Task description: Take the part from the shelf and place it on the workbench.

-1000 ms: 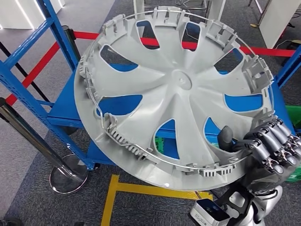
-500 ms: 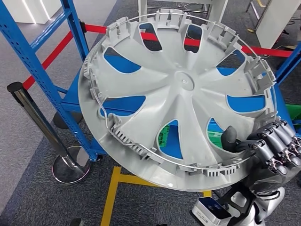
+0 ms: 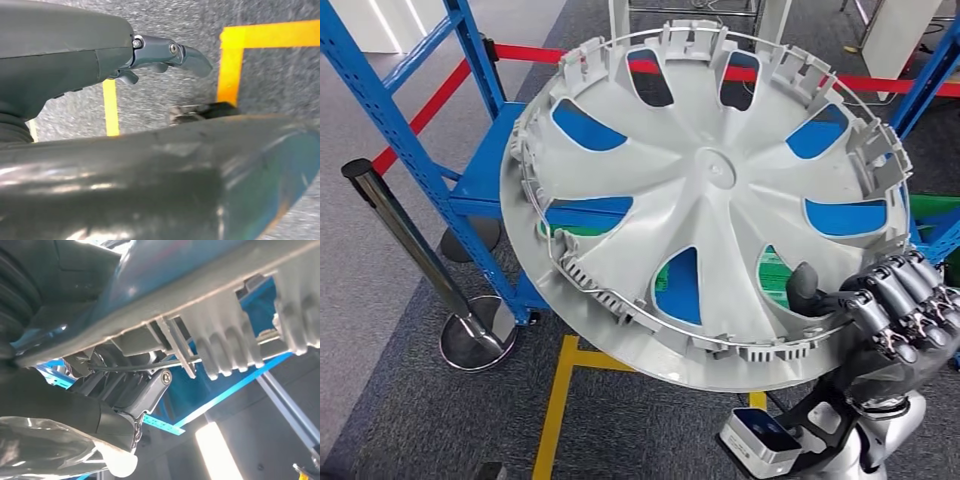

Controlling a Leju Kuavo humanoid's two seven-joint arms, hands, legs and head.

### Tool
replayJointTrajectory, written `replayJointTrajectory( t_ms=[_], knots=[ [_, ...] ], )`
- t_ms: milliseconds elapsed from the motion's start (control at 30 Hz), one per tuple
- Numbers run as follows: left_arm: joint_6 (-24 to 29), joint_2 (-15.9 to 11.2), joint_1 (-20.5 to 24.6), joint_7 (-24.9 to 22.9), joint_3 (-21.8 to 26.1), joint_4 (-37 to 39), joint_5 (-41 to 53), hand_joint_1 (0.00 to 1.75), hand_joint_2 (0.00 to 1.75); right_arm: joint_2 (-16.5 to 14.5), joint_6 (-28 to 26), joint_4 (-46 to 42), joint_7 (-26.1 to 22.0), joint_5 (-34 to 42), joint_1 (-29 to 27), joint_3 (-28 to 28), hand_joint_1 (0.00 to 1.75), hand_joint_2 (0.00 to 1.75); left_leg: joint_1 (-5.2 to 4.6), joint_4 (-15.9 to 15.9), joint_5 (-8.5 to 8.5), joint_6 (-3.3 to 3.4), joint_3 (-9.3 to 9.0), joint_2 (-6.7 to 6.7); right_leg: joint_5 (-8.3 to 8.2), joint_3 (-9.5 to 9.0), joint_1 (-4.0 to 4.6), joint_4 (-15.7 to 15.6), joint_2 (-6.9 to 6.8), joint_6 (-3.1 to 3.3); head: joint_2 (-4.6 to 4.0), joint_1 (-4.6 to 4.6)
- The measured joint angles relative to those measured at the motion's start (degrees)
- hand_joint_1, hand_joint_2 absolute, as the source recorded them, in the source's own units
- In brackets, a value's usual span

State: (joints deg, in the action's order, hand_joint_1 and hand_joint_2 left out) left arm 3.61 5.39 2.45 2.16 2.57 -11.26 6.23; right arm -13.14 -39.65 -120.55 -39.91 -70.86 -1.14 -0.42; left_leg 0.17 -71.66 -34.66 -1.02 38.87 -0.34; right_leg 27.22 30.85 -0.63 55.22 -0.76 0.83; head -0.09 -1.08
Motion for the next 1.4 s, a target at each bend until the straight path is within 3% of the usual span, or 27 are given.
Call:
replayJointTrajectory(
  t_ms=[67,133,200,233,300,333,400,467,500,533,567,600,667,733,767,833,867,900,1000,1033,1067,1100,1167,1233,1267,1333,1400],
  knots=[
    [0.2,0.2,0.3,-0.5,-0.3,0.0,0.2,0.0,0.0,0.0,0.0,0.4,0.0,-0.6,-0.2,0.0,1.75,1.75,0.33,-0.6,1.81,-0.33,-1.84,0.02,-1.07,1.93,-0.02,0.5,-0.07,-0.26,0.0,0.03],
    [0.4,0.5,0.6,-0.9,-0.5,0.0,0.4,0.0,0.0,0.0,0.0,0.9,0.0,-1.0,-0.4,0.0,1.75,1.75,0.56,6.0,4.46,-0.32,-6.9,0.04,-1.91,3.75,-0.06,1.3,-0.08,-0.74,0.0,0.04],
    [0.6,0.7,0.8,-1.3,-0.8,0.0,0.8,0.0,0.0,0.0,0.0,1.7,0.0,-1.6,-0.8,0.1,1.75,1.75,0.44,13.7,4.18,0.18,-11.62,-0.04,-2.73,4.82,-0.01,1.9,-0.11,-1.44,0.0,-0.03],
    [0.6,0.8,0.9,-1.4,-1.0,0.0,0.9,0.0,0.0,0.0,0.0,2.1,0.0,-1.9,-1.0,0.1,1.75,1.75,0.29,15.6,3.58,0.49,-12.54,-0.09,-3.21,5.05,-0.01,1.9,-0.15,-1.81,0.0,-0.02],
    [0.6,1.0,0.9,-1.5,-1.3,0.0,1.0,0.0,0.0,0.0,0.0,2.9,0.0,-2.1,-1.4,0.2,1.75,1.75,0.09,16.2,4.04,1.3,-12.23,-0.1,-4.19,5.32,-0.12,1.7,-0.17,-2.52,0.0,0.02],
    [0.7,1.0,1.0,-1.6,-1.5,0.0,1.0,0.0,0.0,0.0,0.0,3.2,-0.1,-2.1,-1.6,0.2,1.75,1.75,0.1,16.3,4.63,1.8,-11.76,0.0,-3.78,5.69,-0.21,1.9,-0.04,-2.8,0.0,0.02],
    [0.7,1.2,1.0,-1.7,-1.7,0.0,1.1,0.0,0.0,0.1,0.0,3.7,-0.1,-2.1,-1.8,0.2,1.75,1.75,0.21,16.6,6.04,2.8,-10.44,0.23,0.15,7.18,-0.29,5.1,0.31,-3.19,0.0,-0.14],
    [0.6,1.3,1.1,-1.7,-1.8,0.0,1.0,0.0,0.0,0.1,0.0,4.3,-0.1,-2.1,-1.9,0.2,1.75,1.75,0.04,16.5,7.31,3.26,-8.89,0.33,5.96,8.98,-0.32,12.2,0.53,-3.4,0.0,-0.3],
    [0.6,1.3,1.1,-1.8,-1.9,0.0,1.0,0.0,0.0,0.1,0.0,4.8,-0.1,-2.5,-2.0,0.2,1.75,1.75,-0.07,16.4,7.93,3.31,-8.07,0.34,7.55,9.45,-0.32,15.7,0.56,-3.48,0.0,-0.3],
    [0.5,1.3,1.1,-2.0,-2.1,0.0,1.1,0.0,0.0,0.2,0.0,5.6,-0.1,-3.1,-2.1,0.3,1.75,1.75,-0.16,16.4,8.54,3.3,-7.24,0.38,7.74,9.31,-0.31,17.8,0.57,-3.52,0.0,-0.3],
    [0.4,1.3,1.1,-2.3,-2.4,0.0,1.3,0.0,0.0,0.2,0.0,6.7,-0.1,-4.1,-2.2,0.5,1.75,1.75,-0.23,16.3,9.13,3.24,-6.4,0.41,6.7,8.32,-0.31,18.1,0.56,-3.5,0.0,-0.3],
    [0.2,1.4,1.1,-2.7,-2.9,0.0,1.6,0.0,0.0,0.2,0.0,7.9,0.0,-5.4,-2.2,0.8,1.75,1.75,-0.27,16.1,9.7,3.12,-5.61,0.43,4.99,6.31,-0.31,16.3,0.56,-3.39,0.0,-0.29],
    [0.3,1.5,1.3,-3.3,-3.7,0.0,2.2,0.0,0.0,0.2,0.0,10.6,0.8,-7.8,-2.1,1.7,1.75,1.75,-0.4,15.7,10.67,2.71,-4.21,0.38,2.88,0.23,-0.27,8.4,0.64,-3.14,0.0,-0.34],
    [0.8,1.6,1.6,-3.4,-4.3,-0.1,2.1,0.0,0.0,0.2,0.0,13.3,2.4,-9.2,-2.0,3.0,1.75,1.75,-0.58,15.2,11.72,2.23,-3.05,0.3,3.68,-4.17,-0.15,1.6,0.82,-2.96,0.0,-0.4],
    [1.0,1.6,1.7,-3.4,-4.4,-0.1,1.9,0.0,0.0,0.2,0.0,14.5,3.0,-9.5,-2.0,3.8,1.75,1.75,-0.62,15.1,12.33,1.99,-2.56,0.27,4.19,-4.83,-0.03,0.1,0.89,-2.88,0.0,-0.45],
    [1.3,1.6,1.8,-3.2,-4.6,-0.1,1.7,0.0,0.0,0.2,0.0,16.7,3.4,-9.7,-1.9,4.9,1.75,1.75,-0.54,15.1,13.07,1.47,-1.92,0.2,3.75,-4.11,-0.05,-0.3,0.8,-2.29,0.0,-0.47],
    [1.3,1.6,1.8,-3.2,-4.6,-0.1,1.7,0.0,0.0,0.2,0.0,17.4,3.3,-9.7,-2.0,5.3,1.75,1.75,-0.5,14.5,12.26,1.13,-1.5,0.18,3.31,-3.65,-0.13,-0.2,0.67,-1.78,0.0,-0.45],
    [1.4,1.6,1.7,-3.1,-4.6,-0.1,1.7,0.0,0.0,0.2,0.0,18.0,3.1,-9.6,-2.0,5.6,1.75,1.75,-0.43,12.8,10.36,0.78,-0.89,0.16,2.81,-3.13,-0.21,-0.2,0.52,-1.24,0.0,-0.37],
    [2.0,1.6,1.3,-2.7,-4.6,-0.1,1.5,0.0,0.0,0.2,0.0,19.8,2.9,-9.5,-1.8,6.6,1.75,1.75,-0.2,2.2,2.55,0.19,1.63,0.2,1.49,-1.18,-0.03,0.1,0.27,-0.31,0.0,-0.19],
    [2.3,1.6,1.3,-2.5,-4.6,-0.1,1.5,0.0,0.0,0.2,0.0,20.3,3.0,-9.5,-1.8,6.9,1.75,1.75,-0.19,-0.7,1.61,0.21,1.84,0.2,1.05,-0.42,0.11,0.3,0.21,-0.21,0.0,-0.2],
    [2.4,1.6,1.2,-2.4,-4.6,-0.1,1.6,0.0,0.0,0.2,0.0,20.8,3.1,-9.5,-1.7,7.1,1.75,1.75,-0.21,-1.8,1.88,0.37,1.27,0.2,0.62,0.41,0.26,0.6,0.16,-0.16,0.0,-0.18],
    [2.5,1.6,1.2,-2.3,-4.6,-0.1,1.7,0.0,0.0,0.2,0.0,21.2,3.2,-9.5,-1.7,7.3,1.75,1.75,-0.27,-0.8,3.1,0.68,-0.23,0.19,0.22,1.2,0.43,0.8,0.13,-0.11,0.0,-0.2],
    [2.6,1.5,1.2,-2.2,-4.6,-0.1,2.0,0.0,0.0,0.2,0.0,21.8,3.3,-9.5,-1.7,7.6,1.75,1.75,-0.57,6.2,5.45,1.82,-5.5,0.15,-0.48,2.47,0.78,1.2,0.16,-0.14,0.0,-0.22],
    [2.6,1.4,1.3,-2.2,-4.6,-0.1,2.1,0.0,0.0,0.2,0.0,22.1,3.3,-9.5,-1.6,7.9,1.75,1.75,-0.93,13.5,5.52,2.73,-10.02,0.13,-1.19,3.16,0.94,1.4,0.13,-0.52,0.0,-0.27],
    [2.6,1.4,1.3,-2.2,-4.6,-0.1,2.1,0.0,0.0,0.2,0.0,22.3,3.3,-9.4,-1.5,8.0,1.75,1.75,-1.11,15.3,5.17,2.91,-10.9,0.14,-1.61,3.45,0.87,1.5,0.07,-0.88,0.0,-0.29],
    [2.5,1.6,1.2,-2.2,-4.7,-0.1,2.2,0.0,0.0,0.2,0.0,22.6,3.4,-9.3,-1.3,8.1,1.75,1.75,-1.17,16.4,5.74,3.0,-10.83,0.2,-2.24,4.07,0.64,1.5,0.08,-1.67,0.0,-0.21],
    [2.5,1.7,1.2,-2.2,-4.7,-0.1,2.2,0.0,0.0,0.2,0.0,22.8,3.4,-9.3,-1.2,8.2,1.75,1.75,-0.91,17.0,6.85,3.42,-10.12,0.4,-0.1,5.3,0.56,3.1,0.33,-2.3,0.0,-0.33]
  ],
)
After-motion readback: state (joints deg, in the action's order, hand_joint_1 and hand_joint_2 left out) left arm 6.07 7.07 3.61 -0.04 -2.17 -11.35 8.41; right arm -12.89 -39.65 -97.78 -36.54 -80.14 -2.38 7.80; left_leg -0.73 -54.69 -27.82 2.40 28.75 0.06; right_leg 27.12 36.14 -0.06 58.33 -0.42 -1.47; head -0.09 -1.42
